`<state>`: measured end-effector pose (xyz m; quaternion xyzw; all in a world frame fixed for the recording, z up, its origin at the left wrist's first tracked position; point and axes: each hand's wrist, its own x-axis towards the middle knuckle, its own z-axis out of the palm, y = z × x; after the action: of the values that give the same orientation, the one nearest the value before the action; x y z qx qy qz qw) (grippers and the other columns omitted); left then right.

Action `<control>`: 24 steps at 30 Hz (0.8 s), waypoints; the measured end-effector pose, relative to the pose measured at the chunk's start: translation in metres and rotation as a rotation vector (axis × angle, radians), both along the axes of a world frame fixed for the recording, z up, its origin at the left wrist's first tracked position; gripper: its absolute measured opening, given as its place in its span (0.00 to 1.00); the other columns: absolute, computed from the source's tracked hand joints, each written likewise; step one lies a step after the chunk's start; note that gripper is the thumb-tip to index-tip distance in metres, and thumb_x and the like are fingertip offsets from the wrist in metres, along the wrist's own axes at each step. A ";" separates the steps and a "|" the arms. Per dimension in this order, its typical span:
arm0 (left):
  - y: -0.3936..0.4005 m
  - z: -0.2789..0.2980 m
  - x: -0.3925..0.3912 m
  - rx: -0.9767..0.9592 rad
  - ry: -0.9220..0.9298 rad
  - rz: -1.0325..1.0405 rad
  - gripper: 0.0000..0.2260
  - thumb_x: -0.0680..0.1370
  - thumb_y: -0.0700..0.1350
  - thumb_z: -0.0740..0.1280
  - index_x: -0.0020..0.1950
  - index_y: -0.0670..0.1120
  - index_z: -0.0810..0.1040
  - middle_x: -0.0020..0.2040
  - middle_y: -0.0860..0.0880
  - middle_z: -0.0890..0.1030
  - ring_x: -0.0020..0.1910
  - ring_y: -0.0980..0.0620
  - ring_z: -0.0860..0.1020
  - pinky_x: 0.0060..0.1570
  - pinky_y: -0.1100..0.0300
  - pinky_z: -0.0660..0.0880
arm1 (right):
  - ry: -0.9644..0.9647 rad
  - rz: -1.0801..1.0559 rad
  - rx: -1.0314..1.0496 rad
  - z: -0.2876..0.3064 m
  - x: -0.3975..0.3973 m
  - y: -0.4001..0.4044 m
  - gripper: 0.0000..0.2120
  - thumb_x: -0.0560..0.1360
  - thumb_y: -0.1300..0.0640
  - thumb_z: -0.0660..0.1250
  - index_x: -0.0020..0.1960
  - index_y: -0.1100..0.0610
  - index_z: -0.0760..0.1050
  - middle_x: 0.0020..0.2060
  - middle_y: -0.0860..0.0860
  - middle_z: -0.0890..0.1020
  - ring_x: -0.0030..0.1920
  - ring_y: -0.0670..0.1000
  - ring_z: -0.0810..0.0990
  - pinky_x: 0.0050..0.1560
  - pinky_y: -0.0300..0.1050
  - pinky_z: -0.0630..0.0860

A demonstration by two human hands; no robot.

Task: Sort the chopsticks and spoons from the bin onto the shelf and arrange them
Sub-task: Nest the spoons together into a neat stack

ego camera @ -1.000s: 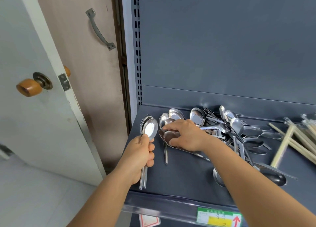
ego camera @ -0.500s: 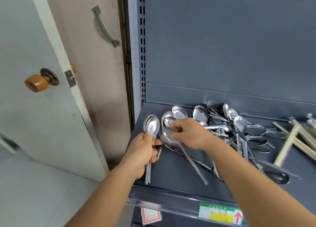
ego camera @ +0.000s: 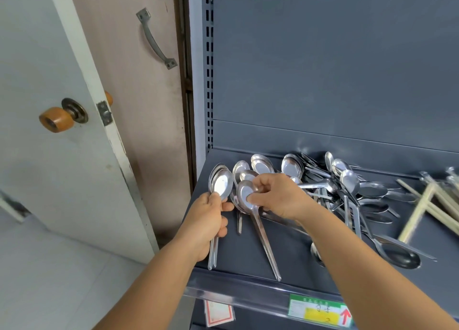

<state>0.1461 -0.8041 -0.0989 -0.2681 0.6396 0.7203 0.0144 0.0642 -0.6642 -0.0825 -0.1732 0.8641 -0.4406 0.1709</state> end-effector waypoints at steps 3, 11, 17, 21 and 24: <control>-0.001 0.002 0.002 0.010 0.013 -0.012 0.11 0.83 0.45 0.53 0.53 0.43 0.73 0.41 0.47 0.77 0.26 0.55 0.63 0.24 0.63 0.63 | -0.115 -0.040 -0.198 0.008 0.005 0.000 0.07 0.72 0.65 0.70 0.38 0.57 0.75 0.28 0.49 0.76 0.27 0.46 0.72 0.32 0.35 0.73; 0.011 0.013 0.010 0.041 0.087 -0.136 0.15 0.83 0.49 0.53 0.52 0.41 0.75 0.31 0.48 0.78 0.30 0.53 0.72 0.32 0.59 0.72 | 0.008 -0.159 -0.169 0.005 0.012 -0.025 0.11 0.69 0.56 0.74 0.38 0.53 0.71 0.29 0.46 0.75 0.28 0.45 0.71 0.34 0.38 0.70; 0.000 0.013 0.012 -0.040 0.117 -0.054 0.10 0.83 0.46 0.53 0.50 0.44 0.72 0.32 0.51 0.64 0.23 0.57 0.60 0.22 0.64 0.60 | 0.113 -0.069 -0.021 0.002 0.006 -0.015 0.03 0.75 0.55 0.66 0.48 0.52 0.76 0.37 0.43 0.76 0.33 0.40 0.72 0.37 0.33 0.68; -0.009 0.008 0.012 -0.043 0.091 -0.017 0.10 0.83 0.45 0.53 0.50 0.44 0.72 0.29 0.52 0.63 0.21 0.58 0.58 0.21 0.65 0.57 | 0.179 0.091 0.199 -0.010 0.008 -0.010 0.14 0.73 0.55 0.68 0.58 0.49 0.76 0.44 0.43 0.77 0.36 0.43 0.73 0.41 0.37 0.70; -0.008 0.004 0.012 -0.024 0.077 -0.011 0.11 0.83 0.46 0.53 0.50 0.44 0.72 0.30 0.52 0.63 0.21 0.59 0.58 0.20 0.65 0.57 | 0.219 0.127 0.262 -0.013 0.011 -0.011 0.15 0.71 0.57 0.69 0.55 0.46 0.76 0.37 0.40 0.75 0.35 0.40 0.72 0.37 0.34 0.68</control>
<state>0.1585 -0.8119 -0.0953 -0.2369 0.6497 0.7223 -0.0097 0.0752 -0.6752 -0.0956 -0.2506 0.9148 -0.2912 0.1243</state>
